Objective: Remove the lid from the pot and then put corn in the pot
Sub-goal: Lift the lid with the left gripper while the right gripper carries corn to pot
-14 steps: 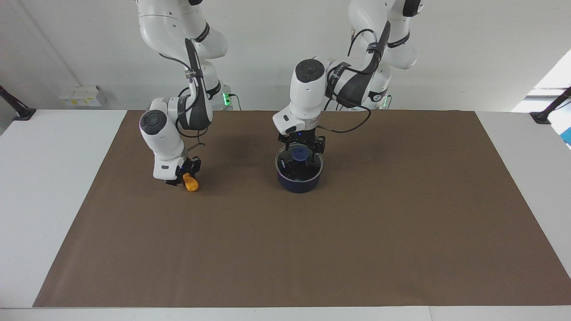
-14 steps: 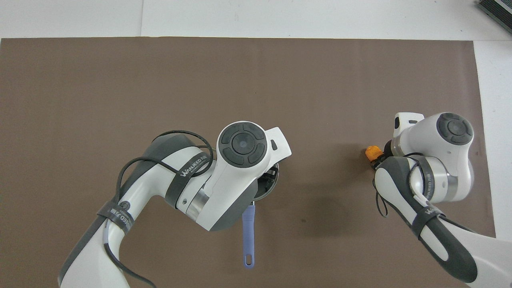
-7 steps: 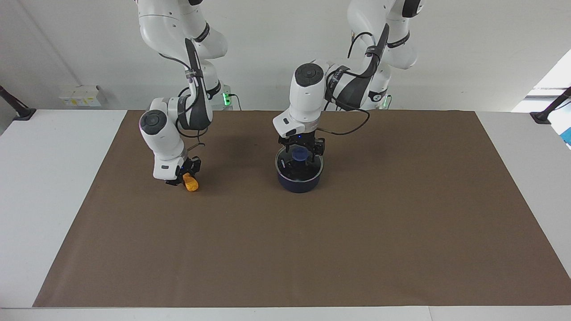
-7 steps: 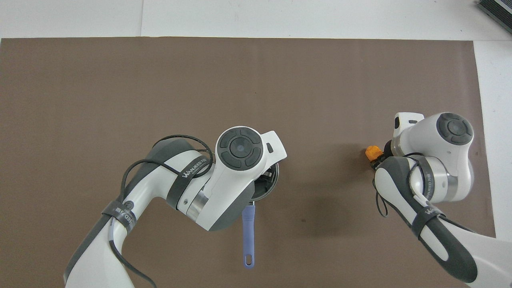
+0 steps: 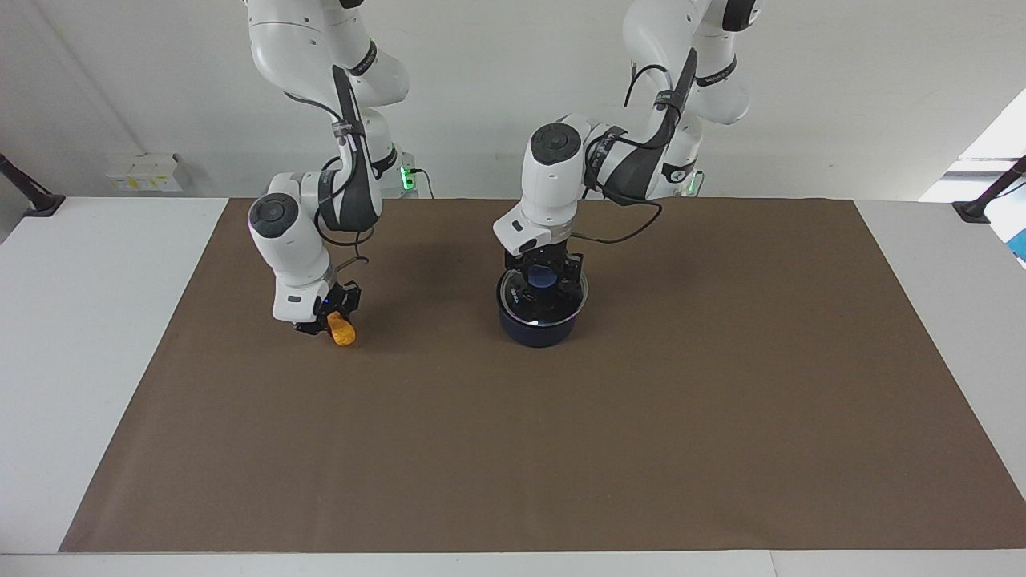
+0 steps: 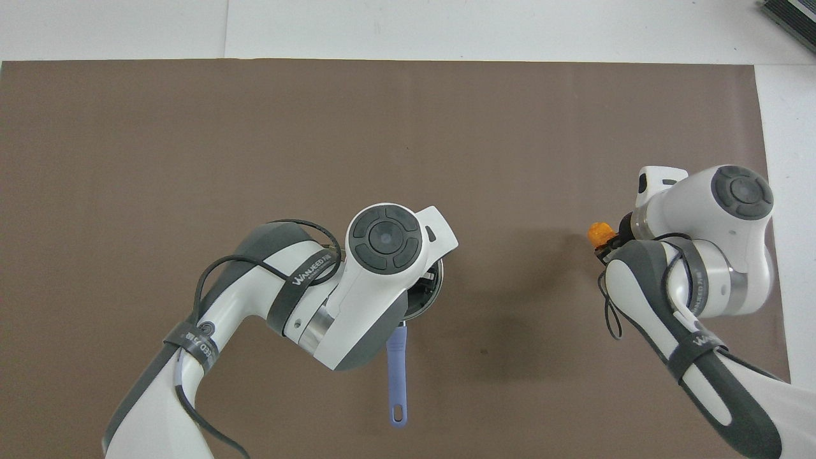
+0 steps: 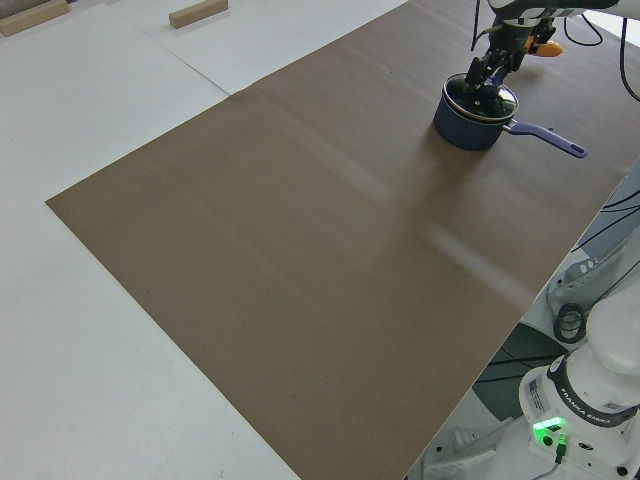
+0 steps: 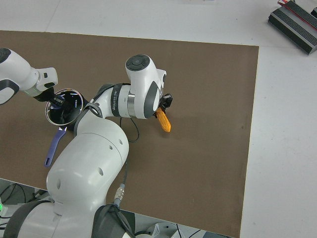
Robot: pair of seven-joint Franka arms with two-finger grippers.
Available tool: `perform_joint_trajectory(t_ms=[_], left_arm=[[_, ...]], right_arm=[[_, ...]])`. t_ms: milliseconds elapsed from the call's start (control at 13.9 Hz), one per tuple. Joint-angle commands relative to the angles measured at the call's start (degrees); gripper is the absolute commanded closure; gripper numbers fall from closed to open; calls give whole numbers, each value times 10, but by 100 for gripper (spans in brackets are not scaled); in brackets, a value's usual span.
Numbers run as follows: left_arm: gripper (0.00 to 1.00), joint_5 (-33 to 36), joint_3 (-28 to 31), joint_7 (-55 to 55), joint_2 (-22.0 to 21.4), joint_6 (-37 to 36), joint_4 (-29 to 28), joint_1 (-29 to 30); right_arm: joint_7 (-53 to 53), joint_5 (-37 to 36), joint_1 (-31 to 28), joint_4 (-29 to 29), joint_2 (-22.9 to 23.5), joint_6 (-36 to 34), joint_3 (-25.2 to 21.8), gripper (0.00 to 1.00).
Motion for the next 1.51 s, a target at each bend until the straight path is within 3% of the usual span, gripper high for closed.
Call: perform_joint_trajectory(t_ms=[0, 359, 575, 718, 1006, 1221, 1436], left_arm=[[100, 11, 13, -16, -16, -34, 21, -13], [100, 12, 36, -9, -39, -73, 38, 8], [100, 11, 37, 38, -59, -81, 41, 59], [100, 11, 37, 74, -61, -89, 42, 95], [100, 11, 37, 275, -54, -105, 52, 191], [100, 10, 37, 317, -49, -96, 55, 253], [100, 9, 37, 365, -52, -93, 42, 296]], right_arm=[[39, 22, -2, 24, -35, -60, 9, 100], [110, 24, 1, 76, -48, -117, 34, 100], [211, 21, 5, 105, -45, -130, 77, 100], [275, 13, 37, 120, -40, -125, 82, 100], [377, 24, 86, 170, -16, -119, 82, 100], [481, 22, 135, 218, 24, -122, 83, 100], [575, 20, 192, 319, 108, -131, 83, 100]])
